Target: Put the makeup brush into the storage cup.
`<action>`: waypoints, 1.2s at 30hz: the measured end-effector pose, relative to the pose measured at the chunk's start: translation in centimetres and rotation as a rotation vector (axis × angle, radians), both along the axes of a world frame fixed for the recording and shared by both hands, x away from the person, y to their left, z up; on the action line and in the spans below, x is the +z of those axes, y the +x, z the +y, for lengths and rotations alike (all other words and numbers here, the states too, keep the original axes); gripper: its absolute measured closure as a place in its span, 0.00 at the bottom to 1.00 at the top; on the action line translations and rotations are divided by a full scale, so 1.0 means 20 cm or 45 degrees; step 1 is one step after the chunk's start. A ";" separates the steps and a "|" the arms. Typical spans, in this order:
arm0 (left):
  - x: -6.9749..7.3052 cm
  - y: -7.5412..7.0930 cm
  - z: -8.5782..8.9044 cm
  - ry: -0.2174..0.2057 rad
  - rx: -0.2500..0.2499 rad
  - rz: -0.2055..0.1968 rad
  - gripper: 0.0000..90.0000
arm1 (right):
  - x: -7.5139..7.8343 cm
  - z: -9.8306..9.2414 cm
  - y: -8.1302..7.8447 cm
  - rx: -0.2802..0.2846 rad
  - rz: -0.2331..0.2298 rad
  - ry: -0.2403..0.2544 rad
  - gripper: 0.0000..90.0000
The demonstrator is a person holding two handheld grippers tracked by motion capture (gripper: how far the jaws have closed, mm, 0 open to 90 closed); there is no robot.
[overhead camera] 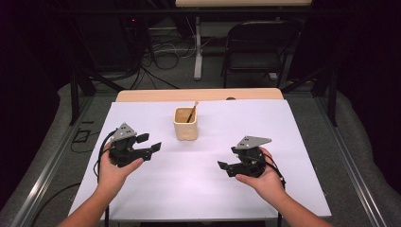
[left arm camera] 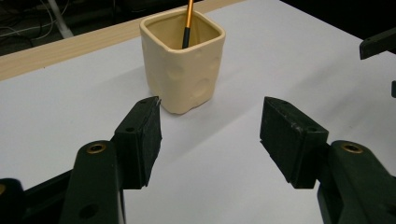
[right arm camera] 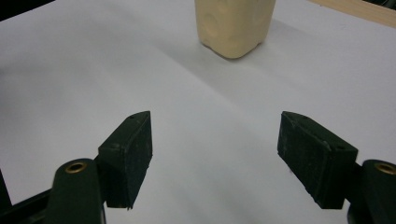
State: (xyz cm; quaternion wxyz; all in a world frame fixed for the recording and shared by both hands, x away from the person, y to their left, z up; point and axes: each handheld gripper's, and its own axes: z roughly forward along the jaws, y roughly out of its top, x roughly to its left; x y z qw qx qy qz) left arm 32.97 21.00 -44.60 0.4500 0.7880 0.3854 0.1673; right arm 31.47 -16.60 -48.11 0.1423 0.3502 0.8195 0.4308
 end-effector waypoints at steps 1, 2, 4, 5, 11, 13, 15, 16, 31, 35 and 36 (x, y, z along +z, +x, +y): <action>0.00 -0.01 0.00 -0.004 0.002 -0.002 0.43 | 0.00 0.00 0.00 -0.001 0.002 -0.001 0.29; -0.01 -0.01 0.01 -0.009 0.003 0.000 0.43 | 0.00 -0.01 0.00 -0.001 -0.001 0.000 0.29; -0.02 -0.03 0.02 -0.011 0.002 0.001 0.43 | 0.00 -0.01 -0.01 -0.005 0.002 0.002 0.29; -0.03 -0.03 0.03 -0.014 0.004 0.003 0.43 | 0.00 -0.02 -0.01 -0.010 -0.003 0.005 0.29; -0.07 -0.07 0.04 0.006 -0.004 0.011 0.43 | -0.02 -0.04 -0.02 -0.019 0.008 0.001 0.29; -0.08 -0.08 0.04 0.013 -0.009 0.013 0.43 | -0.02 -0.04 -0.02 -0.017 0.009 0.006 0.29; -0.09 -0.09 0.04 0.014 -0.016 0.018 0.43 | -0.03 -0.04 -0.03 -0.017 0.005 0.006 0.29; -0.10 -0.09 0.04 0.017 -0.018 0.022 0.43 | -0.03 -0.04 -0.03 -0.017 0.005 0.006 0.29; -0.19 -0.16 0.08 -0.064 0.006 0.047 0.45 | -0.08 -0.09 -0.08 -0.045 0.019 0.025 0.29; -0.22 -0.17 0.09 -0.081 0.016 0.051 0.45 | -0.08 -0.11 -0.09 -0.057 0.014 0.049 0.29; -0.22 -0.18 0.09 -0.087 0.019 0.056 0.45 | -0.09 -0.11 -0.09 -0.059 0.011 0.053 0.29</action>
